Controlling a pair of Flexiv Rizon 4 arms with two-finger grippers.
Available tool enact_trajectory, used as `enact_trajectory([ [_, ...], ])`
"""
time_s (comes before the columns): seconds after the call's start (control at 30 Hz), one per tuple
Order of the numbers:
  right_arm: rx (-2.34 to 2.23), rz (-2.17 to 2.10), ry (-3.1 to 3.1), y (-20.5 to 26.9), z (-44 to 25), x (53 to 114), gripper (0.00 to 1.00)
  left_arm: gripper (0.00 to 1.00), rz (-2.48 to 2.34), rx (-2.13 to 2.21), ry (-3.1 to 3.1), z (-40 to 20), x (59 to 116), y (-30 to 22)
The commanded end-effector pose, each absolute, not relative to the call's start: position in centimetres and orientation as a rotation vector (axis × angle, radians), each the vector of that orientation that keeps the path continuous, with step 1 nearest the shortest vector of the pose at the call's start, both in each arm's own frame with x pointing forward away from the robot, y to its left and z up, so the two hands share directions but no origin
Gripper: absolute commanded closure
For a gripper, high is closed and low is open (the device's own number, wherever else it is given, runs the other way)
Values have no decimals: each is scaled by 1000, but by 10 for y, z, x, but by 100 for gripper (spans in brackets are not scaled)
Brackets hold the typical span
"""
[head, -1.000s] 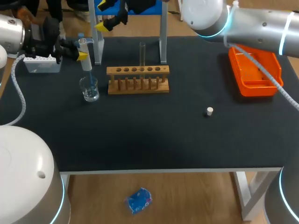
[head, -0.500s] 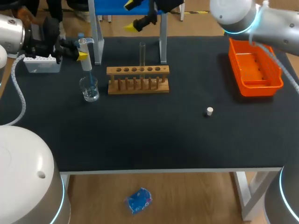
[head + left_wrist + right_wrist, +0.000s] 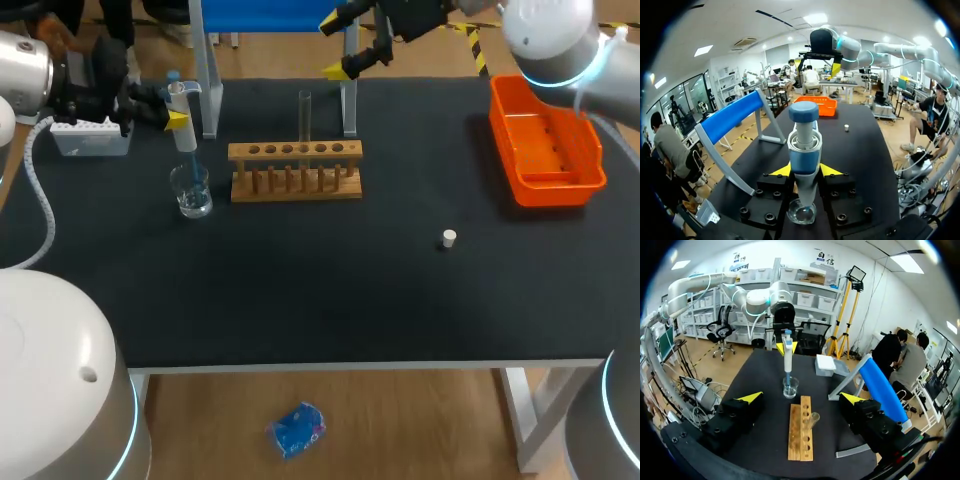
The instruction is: Invert the test tube, pick up the pipette, mount the tip to pipette, aspirate from beaker and dispense into the tube, eject the tip, return the pipette, and cap with the stopper.
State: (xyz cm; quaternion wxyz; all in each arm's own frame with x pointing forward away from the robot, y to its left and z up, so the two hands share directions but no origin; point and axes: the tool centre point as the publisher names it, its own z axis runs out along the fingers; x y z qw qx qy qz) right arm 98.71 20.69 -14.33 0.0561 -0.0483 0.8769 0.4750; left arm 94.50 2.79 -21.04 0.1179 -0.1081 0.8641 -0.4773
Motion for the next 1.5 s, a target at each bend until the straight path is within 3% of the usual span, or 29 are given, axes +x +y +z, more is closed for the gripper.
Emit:
enact_trajectory([
  [0.03,-152,1482,2651,194,-159,993,0,100,-1396,-315,2528,-209,944,29],
  [0.6,-116,1527,2692,175,-229,998,0,100,-1396,-315,2528,-209,944,29],
  [1.5,-98,1535,2688,175,-231,999,0,100,-1333,-298,2531,-202,941,32],
])
